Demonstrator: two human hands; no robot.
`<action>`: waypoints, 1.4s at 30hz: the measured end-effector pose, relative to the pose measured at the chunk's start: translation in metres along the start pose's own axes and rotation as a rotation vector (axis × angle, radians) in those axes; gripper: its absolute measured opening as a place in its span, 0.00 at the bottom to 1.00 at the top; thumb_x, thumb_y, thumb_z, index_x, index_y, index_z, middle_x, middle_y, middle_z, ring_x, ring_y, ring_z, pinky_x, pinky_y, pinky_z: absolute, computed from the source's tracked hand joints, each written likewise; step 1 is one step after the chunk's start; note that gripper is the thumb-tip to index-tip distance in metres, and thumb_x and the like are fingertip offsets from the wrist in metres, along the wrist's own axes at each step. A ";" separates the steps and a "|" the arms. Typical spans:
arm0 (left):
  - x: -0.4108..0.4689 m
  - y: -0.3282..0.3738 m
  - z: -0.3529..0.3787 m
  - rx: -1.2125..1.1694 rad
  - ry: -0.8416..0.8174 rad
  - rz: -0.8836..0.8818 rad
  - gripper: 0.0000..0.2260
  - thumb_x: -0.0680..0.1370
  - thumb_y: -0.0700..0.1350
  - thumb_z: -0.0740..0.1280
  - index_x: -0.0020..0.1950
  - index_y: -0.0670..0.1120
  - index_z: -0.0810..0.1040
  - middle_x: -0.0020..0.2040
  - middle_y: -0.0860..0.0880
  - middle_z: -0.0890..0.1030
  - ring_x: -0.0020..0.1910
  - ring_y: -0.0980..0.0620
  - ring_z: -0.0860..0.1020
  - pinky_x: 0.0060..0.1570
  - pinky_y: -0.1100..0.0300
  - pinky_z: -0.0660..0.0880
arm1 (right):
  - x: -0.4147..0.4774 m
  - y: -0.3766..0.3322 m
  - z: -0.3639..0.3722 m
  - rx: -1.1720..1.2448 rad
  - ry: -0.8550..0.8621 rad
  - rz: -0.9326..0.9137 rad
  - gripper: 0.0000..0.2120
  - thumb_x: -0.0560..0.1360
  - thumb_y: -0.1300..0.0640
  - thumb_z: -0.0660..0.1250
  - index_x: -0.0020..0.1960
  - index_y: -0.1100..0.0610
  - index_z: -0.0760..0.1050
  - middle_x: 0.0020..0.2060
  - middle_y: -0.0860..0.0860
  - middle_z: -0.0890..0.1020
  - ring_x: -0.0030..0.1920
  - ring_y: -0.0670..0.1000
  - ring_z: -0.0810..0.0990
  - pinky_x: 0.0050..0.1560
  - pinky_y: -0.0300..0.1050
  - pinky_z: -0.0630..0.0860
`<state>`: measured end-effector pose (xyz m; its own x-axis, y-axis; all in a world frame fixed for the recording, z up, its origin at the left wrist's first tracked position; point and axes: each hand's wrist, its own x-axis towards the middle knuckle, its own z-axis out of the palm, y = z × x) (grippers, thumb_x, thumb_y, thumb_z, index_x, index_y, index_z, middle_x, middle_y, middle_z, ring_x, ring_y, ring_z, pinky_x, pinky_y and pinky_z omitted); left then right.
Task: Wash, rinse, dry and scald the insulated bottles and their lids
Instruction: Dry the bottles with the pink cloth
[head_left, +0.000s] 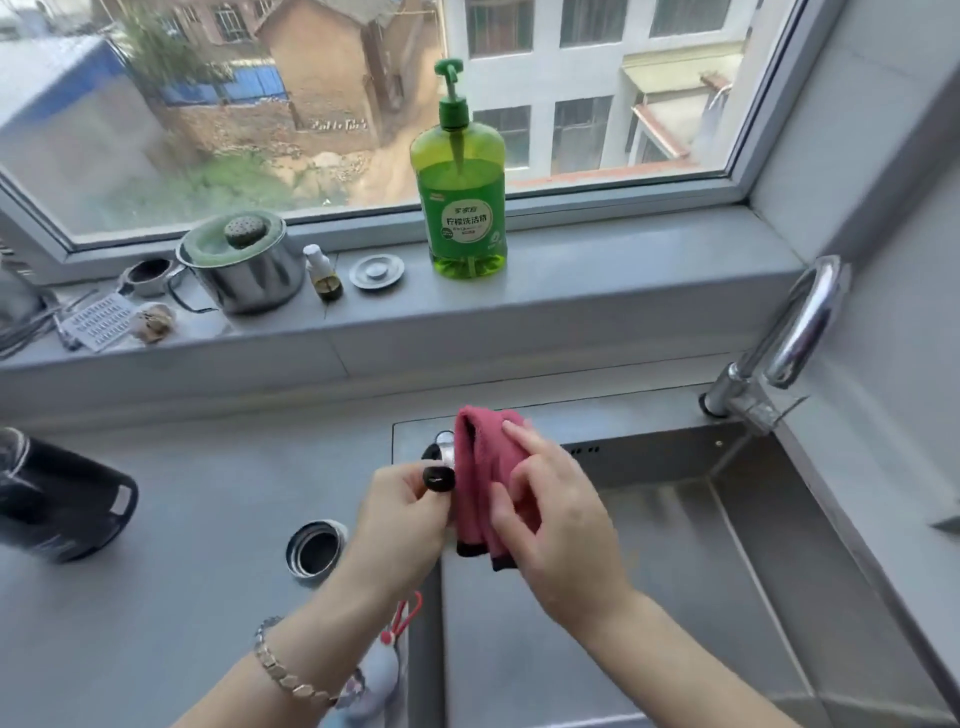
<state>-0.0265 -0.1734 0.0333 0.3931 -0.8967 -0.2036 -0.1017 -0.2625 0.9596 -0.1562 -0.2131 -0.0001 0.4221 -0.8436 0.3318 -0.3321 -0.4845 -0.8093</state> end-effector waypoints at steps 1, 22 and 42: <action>-0.010 -0.002 0.000 0.026 -0.001 0.034 0.18 0.75 0.44 0.64 0.36 0.28 0.74 0.30 0.45 0.70 0.34 0.51 0.68 0.38 0.56 0.69 | -0.002 0.003 -0.006 0.069 0.020 0.102 0.08 0.74 0.48 0.61 0.39 0.50 0.66 0.55 0.37 0.76 0.62 0.44 0.73 0.58 0.35 0.68; -0.093 -0.015 0.018 0.145 -0.307 0.247 0.15 0.74 0.48 0.62 0.38 0.36 0.77 0.31 0.45 0.75 0.35 0.54 0.73 0.36 0.52 0.72 | -0.050 0.014 -0.054 0.927 -0.905 1.076 0.22 0.66 0.42 0.70 0.46 0.61 0.80 0.41 0.57 0.82 0.41 0.55 0.81 0.45 0.44 0.77; -0.109 -0.024 0.032 0.111 -0.133 0.033 0.25 0.75 0.58 0.61 0.42 0.34 0.76 0.36 0.40 0.76 0.37 0.50 0.73 0.42 0.44 0.73 | -0.085 -0.015 -0.050 0.046 -0.437 0.107 0.28 0.77 0.36 0.43 0.70 0.45 0.65 0.60 0.37 0.74 0.61 0.37 0.71 0.61 0.38 0.67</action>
<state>-0.0957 -0.0809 0.0261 0.2648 -0.9426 -0.2036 -0.2158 -0.2637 0.9402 -0.2291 -0.1455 0.0077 0.7070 -0.7070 0.0174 -0.3598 -0.3808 -0.8518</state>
